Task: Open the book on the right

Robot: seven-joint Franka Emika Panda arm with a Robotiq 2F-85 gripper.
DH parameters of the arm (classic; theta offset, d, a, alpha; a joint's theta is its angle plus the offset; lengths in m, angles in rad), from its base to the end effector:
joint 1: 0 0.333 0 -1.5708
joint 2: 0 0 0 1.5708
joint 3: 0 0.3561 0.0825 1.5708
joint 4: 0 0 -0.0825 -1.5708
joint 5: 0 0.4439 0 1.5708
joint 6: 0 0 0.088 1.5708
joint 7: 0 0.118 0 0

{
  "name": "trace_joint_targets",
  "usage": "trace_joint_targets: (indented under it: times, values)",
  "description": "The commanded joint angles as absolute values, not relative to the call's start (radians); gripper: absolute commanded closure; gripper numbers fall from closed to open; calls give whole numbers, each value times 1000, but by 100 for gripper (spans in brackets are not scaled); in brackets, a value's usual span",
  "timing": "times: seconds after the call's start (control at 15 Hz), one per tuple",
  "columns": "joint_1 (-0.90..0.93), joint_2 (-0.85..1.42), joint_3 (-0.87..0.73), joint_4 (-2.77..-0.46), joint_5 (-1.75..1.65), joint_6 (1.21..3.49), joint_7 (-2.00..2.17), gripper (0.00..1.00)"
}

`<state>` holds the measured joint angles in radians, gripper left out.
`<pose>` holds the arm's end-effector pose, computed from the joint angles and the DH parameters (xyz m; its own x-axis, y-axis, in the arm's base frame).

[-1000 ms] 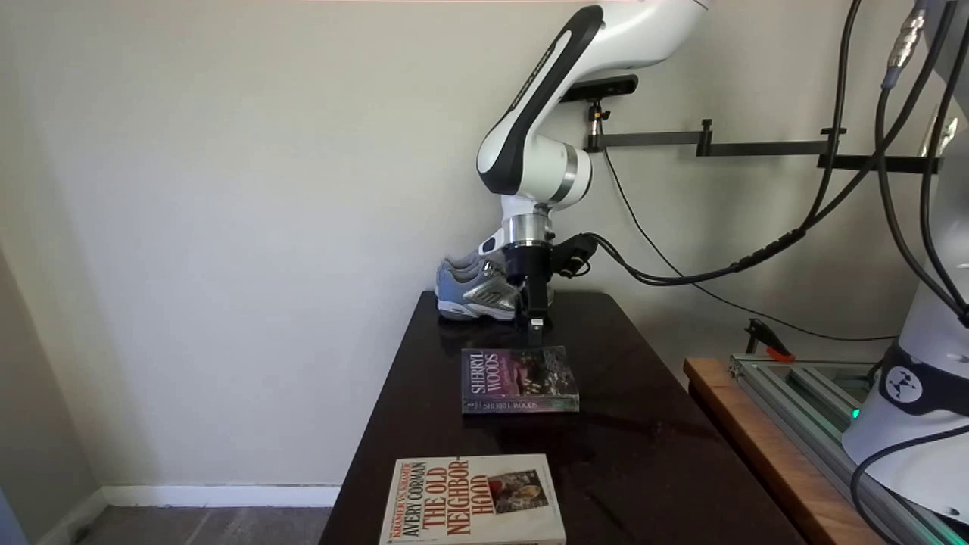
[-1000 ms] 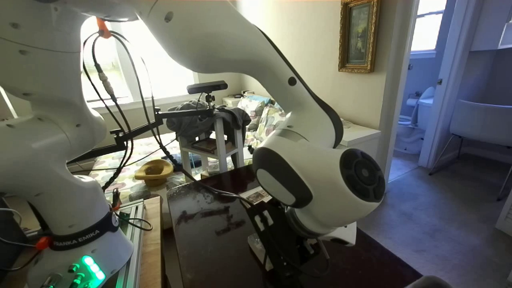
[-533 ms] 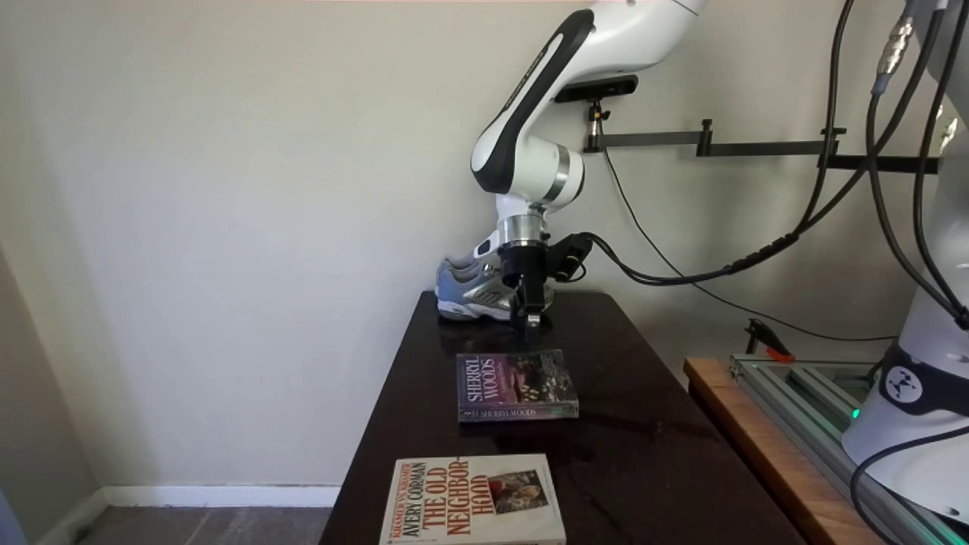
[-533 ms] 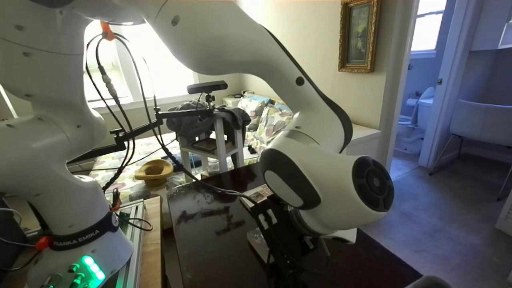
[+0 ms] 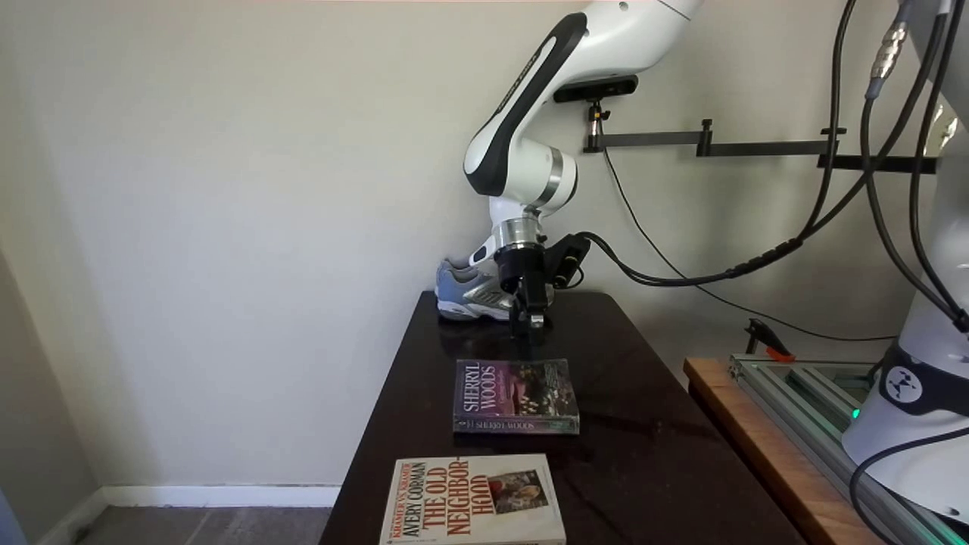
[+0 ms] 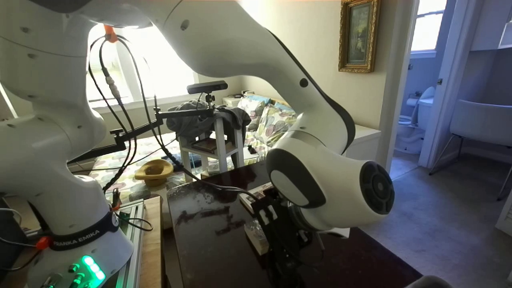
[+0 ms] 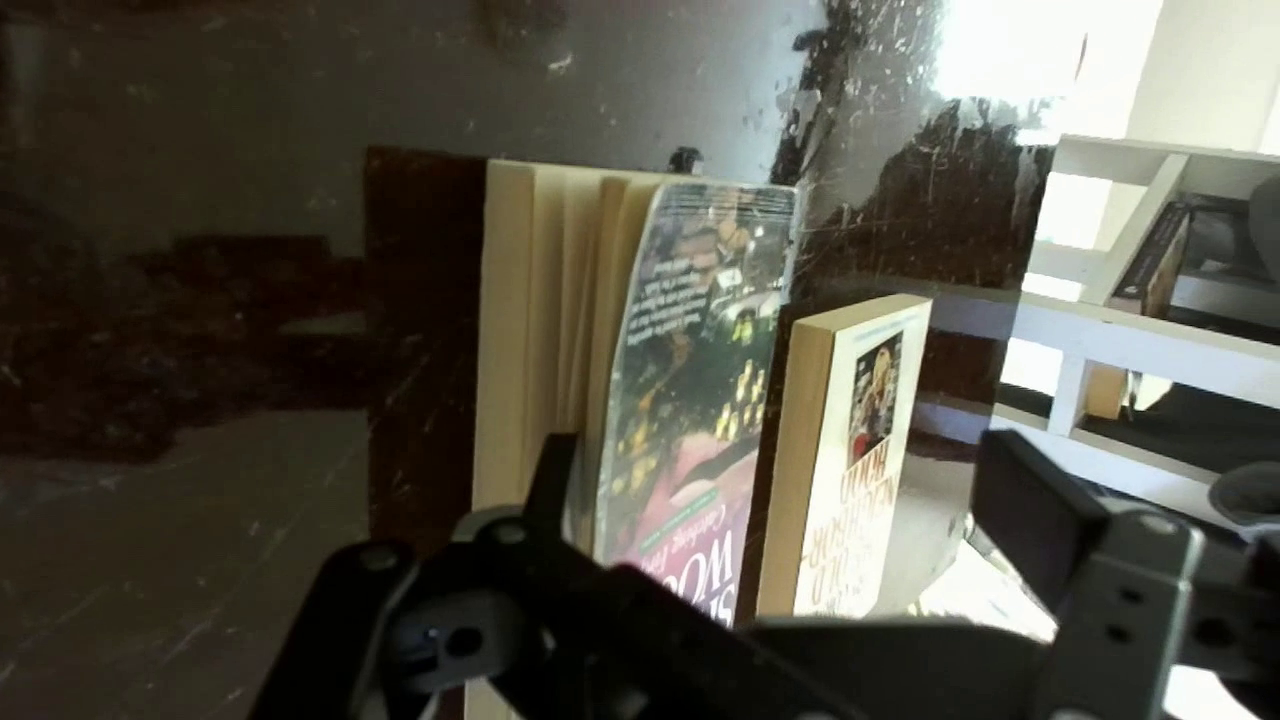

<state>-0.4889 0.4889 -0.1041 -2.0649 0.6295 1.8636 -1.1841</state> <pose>0.4931 -0.2729 0.1462 0.9844 0.1747 0.0188 0.1352 -0.6842 -0.7167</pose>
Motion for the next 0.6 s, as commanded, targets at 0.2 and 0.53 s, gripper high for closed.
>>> trace_joint_targets:
  times: [0.2,0.53]
  values:
    - [-467,519,-109,-2020,652,1786,-1198,0]
    - [-440,515,-98,-1999,649,1771,-1193,0]
